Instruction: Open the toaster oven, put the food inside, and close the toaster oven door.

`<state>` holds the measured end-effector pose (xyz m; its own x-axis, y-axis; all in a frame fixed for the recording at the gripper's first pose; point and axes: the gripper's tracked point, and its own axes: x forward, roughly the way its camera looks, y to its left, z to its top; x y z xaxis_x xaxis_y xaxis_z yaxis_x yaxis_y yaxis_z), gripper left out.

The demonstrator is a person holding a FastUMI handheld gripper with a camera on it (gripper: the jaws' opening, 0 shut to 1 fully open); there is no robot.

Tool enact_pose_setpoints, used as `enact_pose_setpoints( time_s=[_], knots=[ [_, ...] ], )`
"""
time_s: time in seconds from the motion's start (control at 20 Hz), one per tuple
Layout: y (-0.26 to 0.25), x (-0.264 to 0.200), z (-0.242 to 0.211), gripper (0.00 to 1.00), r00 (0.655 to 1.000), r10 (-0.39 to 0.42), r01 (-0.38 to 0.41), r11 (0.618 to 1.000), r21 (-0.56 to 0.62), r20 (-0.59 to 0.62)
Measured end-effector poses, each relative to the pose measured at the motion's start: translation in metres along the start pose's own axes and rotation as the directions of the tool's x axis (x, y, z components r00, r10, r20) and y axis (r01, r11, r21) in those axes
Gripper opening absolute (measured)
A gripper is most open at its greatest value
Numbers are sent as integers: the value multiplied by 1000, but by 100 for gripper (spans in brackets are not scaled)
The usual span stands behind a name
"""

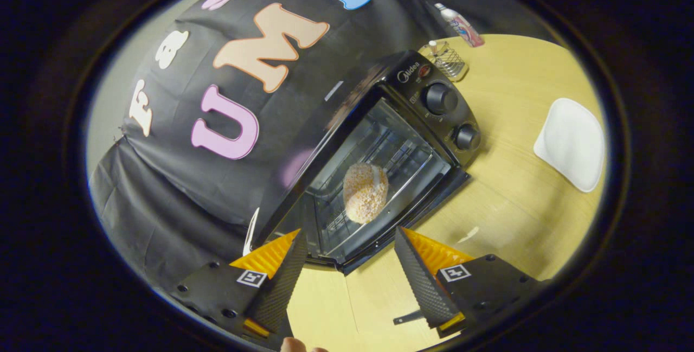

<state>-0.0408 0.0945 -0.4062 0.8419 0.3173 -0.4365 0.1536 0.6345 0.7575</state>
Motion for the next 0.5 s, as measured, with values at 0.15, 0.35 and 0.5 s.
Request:
enact_pose_setpoints(
  time_s=[0.15,0.35,0.5],
  knots=[
    [1,-14,-7,99,1000,14,-14,1000,-24,-17],
    [0,-34,-25,99,998,31,-36,997,-70,-60],
    [-6,-46,-41,99,995,33,-42,994,-98,-93]
  ],
)
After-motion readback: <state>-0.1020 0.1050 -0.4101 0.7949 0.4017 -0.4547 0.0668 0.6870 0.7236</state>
